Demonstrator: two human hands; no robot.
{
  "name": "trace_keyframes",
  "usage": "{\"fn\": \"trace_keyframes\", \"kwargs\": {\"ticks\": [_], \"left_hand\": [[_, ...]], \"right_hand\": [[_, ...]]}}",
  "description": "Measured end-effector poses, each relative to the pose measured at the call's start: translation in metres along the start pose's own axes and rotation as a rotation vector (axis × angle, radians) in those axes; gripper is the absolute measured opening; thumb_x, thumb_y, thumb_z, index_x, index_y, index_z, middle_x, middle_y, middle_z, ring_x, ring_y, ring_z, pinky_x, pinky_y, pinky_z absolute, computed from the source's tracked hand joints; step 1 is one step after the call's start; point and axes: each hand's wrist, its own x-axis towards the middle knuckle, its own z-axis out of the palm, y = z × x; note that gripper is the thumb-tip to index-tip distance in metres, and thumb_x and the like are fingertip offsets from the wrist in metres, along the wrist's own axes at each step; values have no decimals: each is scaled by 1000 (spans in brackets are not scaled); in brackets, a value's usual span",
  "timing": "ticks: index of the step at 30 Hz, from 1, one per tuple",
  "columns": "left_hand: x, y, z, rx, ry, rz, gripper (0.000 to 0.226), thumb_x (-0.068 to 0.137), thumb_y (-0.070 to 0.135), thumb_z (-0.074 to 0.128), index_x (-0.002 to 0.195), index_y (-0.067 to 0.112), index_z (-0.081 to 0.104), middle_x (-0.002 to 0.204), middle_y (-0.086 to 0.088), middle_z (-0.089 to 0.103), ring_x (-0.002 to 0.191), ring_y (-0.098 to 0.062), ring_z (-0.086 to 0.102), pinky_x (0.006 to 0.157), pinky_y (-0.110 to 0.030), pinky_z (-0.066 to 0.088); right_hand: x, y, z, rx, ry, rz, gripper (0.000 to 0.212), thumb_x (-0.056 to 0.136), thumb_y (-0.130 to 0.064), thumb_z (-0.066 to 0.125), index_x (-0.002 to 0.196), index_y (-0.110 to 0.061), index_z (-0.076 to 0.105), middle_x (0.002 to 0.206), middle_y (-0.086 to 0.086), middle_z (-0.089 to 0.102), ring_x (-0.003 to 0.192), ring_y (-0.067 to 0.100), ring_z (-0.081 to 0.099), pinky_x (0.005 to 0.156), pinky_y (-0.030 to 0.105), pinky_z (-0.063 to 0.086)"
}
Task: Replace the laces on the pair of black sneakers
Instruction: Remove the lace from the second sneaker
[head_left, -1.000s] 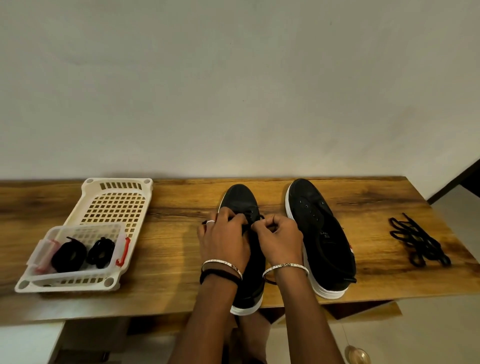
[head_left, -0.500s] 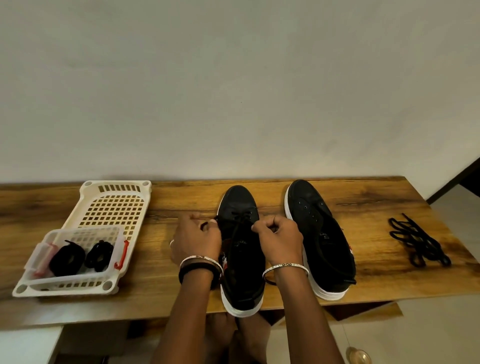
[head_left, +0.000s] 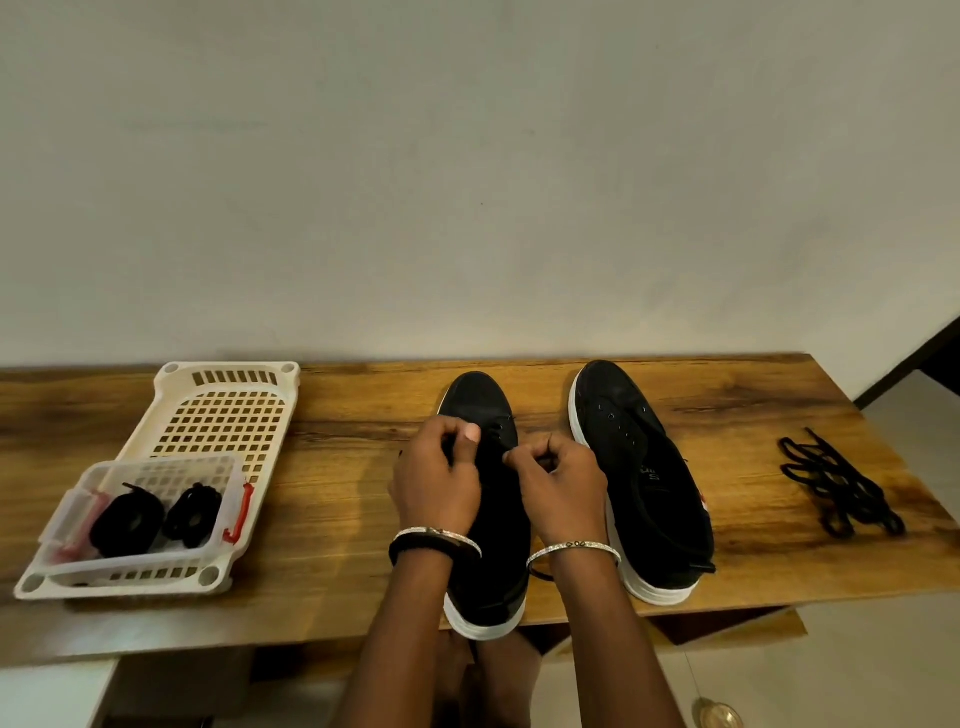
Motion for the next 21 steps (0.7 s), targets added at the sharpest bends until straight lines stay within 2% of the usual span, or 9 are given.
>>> {"fn": "trace_keyframes", "kwargs": {"ticks": [3, 6, 8, 9, 11, 13, 16, 19, 21], "left_hand": [[9, 7, -11, -776, 2, -440, 25, 104, 25, 46, 95, 7, 62, 90, -4, 76, 79, -15, 71, 70, -29, 57], [17, 2, -24, -1067, 74, -625, 28, 106, 21, 41, 82, 10, 52, 65, -1, 60, 58, -15, 56, 67, -33, 53], [19, -5, -28, -879, 55, -542, 19, 105, 20, 45, 89, 11, 51, 65, 1, 47, 52, -12, 47, 64, -36, 51], [19, -8, -29, -643, 16, -405, 11, 103, 20, 48, 96, 13, 54, 70, 3, 51, 56, -11, 50, 64, -35, 51], [16, -15, -28, -98, -84, 32, 6, 99, 23, 55, 103, 21, 59, 87, 7, 62, 77, -10, 60, 69, -30, 50], [12, -17, -24, 246, -182, 304, 8, 95, 34, 60, 99, 29, 65, 95, 11, 63, 87, -8, 60, 74, -32, 51], [11, -15, -24, 429, -197, 332, 14, 89, 49, 62, 94, 37, 68, 93, 11, 58, 87, -10, 57, 77, -37, 51], [10, -11, -25, 432, -156, 328, 10, 86, 48, 68, 87, 38, 69, 87, 14, 50, 88, -11, 54, 78, -38, 50], [7, -6, -23, 451, -157, 334, 7, 87, 45, 67, 85, 39, 64, 88, 17, 46, 91, -7, 49, 87, -37, 43]], "right_hand": [[0, 0, -1, 24, 0, 12, 10, 82, -16, 74, 73, -13, 70, 73, -2, 70, 71, 12, 66, 62, 25, 49], [-2, 0, -1, 37, -3, 17, 9, 83, -15, 74, 74, -13, 70, 74, -2, 70, 71, 12, 66, 62, 25, 50], [-2, 0, -1, 47, -4, 17, 9, 83, -15, 74, 75, -13, 70, 75, -1, 70, 73, 13, 66, 65, 27, 52], [-2, 0, -1, 52, -5, 18, 9, 83, -15, 74, 75, -12, 70, 76, 0, 71, 74, 14, 67, 66, 28, 53], [-2, 0, -1, 56, -4, 23, 9, 83, -15, 74, 75, -12, 70, 76, 0, 71, 75, 15, 67, 68, 31, 55], [-2, 0, 0, 53, -2, 26, 8, 83, -16, 73, 76, -13, 71, 77, 0, 71, 76, 16, 68, 70, 33, 56], [-2, -1, -1, 48, -1, 24, 6, 82, -17, 73, 77, -14, 72, 78, 0, 71, 76, 15, 68, 72, 36, 57], [-2, -1, 0, 27, -3, 7, 6, 83, -17, 73, 77, -15, 71, 77, -2, 71, 75, 13, 67, 72, 36, 57], [-2, -1, 0, 19, -5, -6, 7, 82, -18, 73, 76, -16, 71, 77, -4, 71, 75, 12, 67, 72, 36, 58]]}}
